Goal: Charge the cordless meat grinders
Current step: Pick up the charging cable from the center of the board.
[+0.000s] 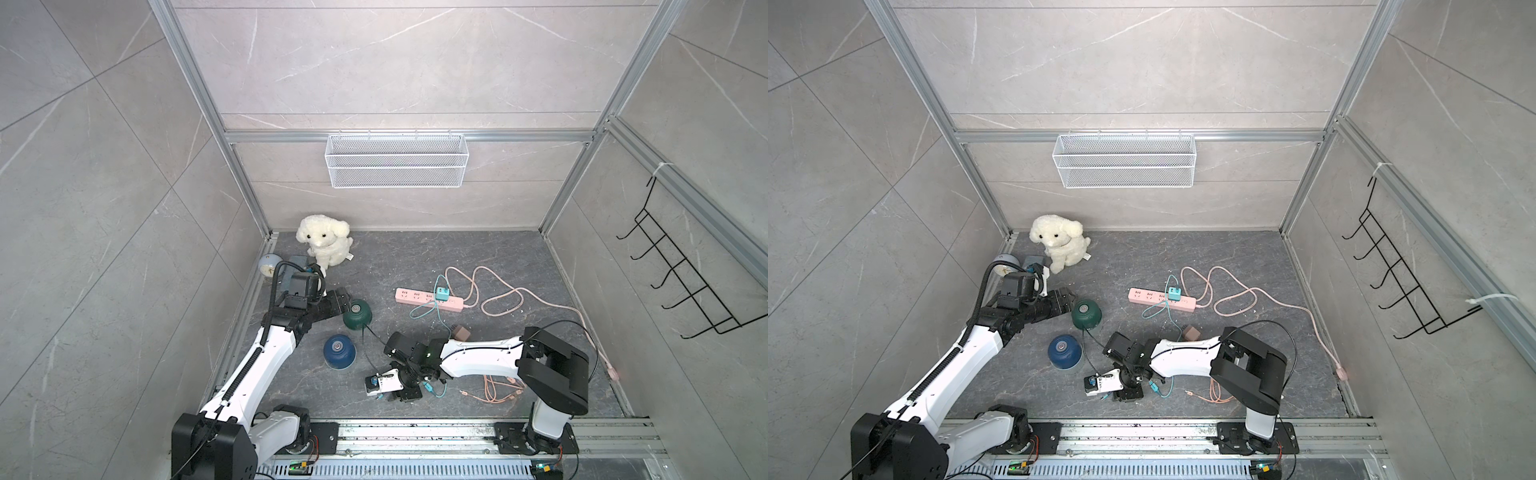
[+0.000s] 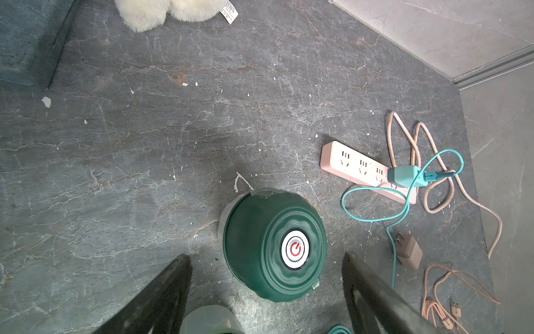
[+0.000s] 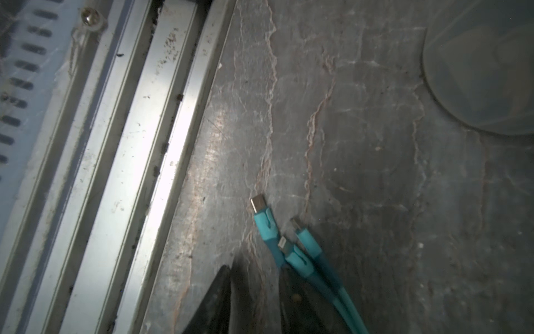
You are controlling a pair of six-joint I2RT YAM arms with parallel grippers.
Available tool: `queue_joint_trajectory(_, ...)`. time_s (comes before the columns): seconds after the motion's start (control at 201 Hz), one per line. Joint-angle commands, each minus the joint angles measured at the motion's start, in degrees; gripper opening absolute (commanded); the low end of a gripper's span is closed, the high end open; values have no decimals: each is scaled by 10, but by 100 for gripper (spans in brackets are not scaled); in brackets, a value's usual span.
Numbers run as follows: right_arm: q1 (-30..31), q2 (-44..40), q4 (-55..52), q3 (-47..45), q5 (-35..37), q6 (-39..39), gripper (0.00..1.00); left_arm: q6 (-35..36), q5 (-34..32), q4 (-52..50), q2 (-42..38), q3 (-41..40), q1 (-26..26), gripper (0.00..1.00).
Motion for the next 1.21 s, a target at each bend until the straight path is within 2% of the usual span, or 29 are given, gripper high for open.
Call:
queue_joint_trajectory(0.0, 2, 11, 0, 11, 12, 4, 32, -5, 12, 12, -13, 0, 3, 84)
queue_joint_trajectory(0.443, 7, 20, 37, 12, 34, 2, 35, -5, 12, 13, -12, -1, 4, 84)
queue_joint_trajectory(0.871, 7, 24, 66, 13, 53, 8, 44, -5, 11, 10, -18, -3, 3, 84)
queue_joint_trajectory(1.125, 7, 50, 42, 26, 63, 10, 44, -4, 10, 7, -19, -2, 4, 84)
queue_joint_trajectory(1.204, 7, 63, 22, 39, 71, 10, 40, -5, 9, 6, -20, -2, 4, 84)
